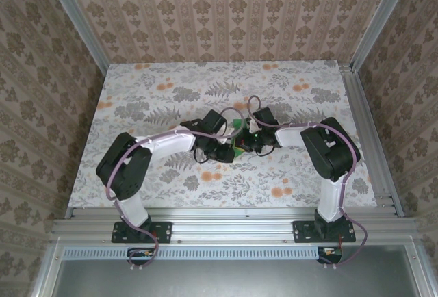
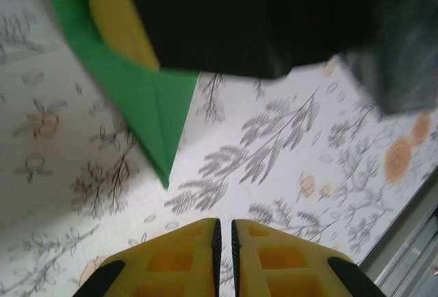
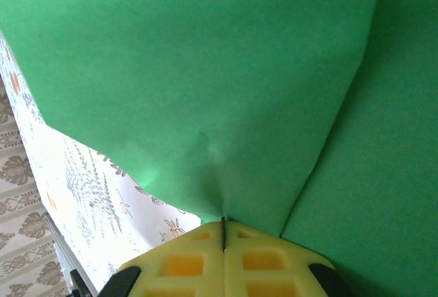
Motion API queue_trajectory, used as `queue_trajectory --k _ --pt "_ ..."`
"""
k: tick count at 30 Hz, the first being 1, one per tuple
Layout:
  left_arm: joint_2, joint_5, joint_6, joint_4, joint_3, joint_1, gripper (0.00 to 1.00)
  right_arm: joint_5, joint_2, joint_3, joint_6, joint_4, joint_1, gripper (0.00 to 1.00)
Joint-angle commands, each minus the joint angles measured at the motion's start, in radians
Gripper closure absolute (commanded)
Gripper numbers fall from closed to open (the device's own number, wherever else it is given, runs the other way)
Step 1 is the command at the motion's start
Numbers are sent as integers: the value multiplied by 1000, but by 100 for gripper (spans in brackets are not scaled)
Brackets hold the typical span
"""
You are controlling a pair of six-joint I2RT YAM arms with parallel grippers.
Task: Fold a paper plane with a square sheet of paper (pick it up from the middle)
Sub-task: Fourth fold the wing at the center of the table.
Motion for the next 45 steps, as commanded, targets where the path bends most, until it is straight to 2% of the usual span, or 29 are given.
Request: queue_trajectory --k 1,14,22,36,40,45 --pt "39 32 -20 48 32 14 85 58 49 -34 12 -53 -17 92" --pt "141 0 -6 143 18 40 84 2 33 -43 48 -6 -37 92" --pt "174 -48 21 122 6 41 84 -2 32 -28 65 -1 -38 92" --pt "240 -311 101 -7 9 -16 85 -39 25 -35 119 66 -67 91" --pt "260 -387 129 -41 7 -34 86 -29 24 -37 144 105 -80 90" --pt "278 -458 153 -76 -10 -39 85 12 26 0 127 71 -95 90"
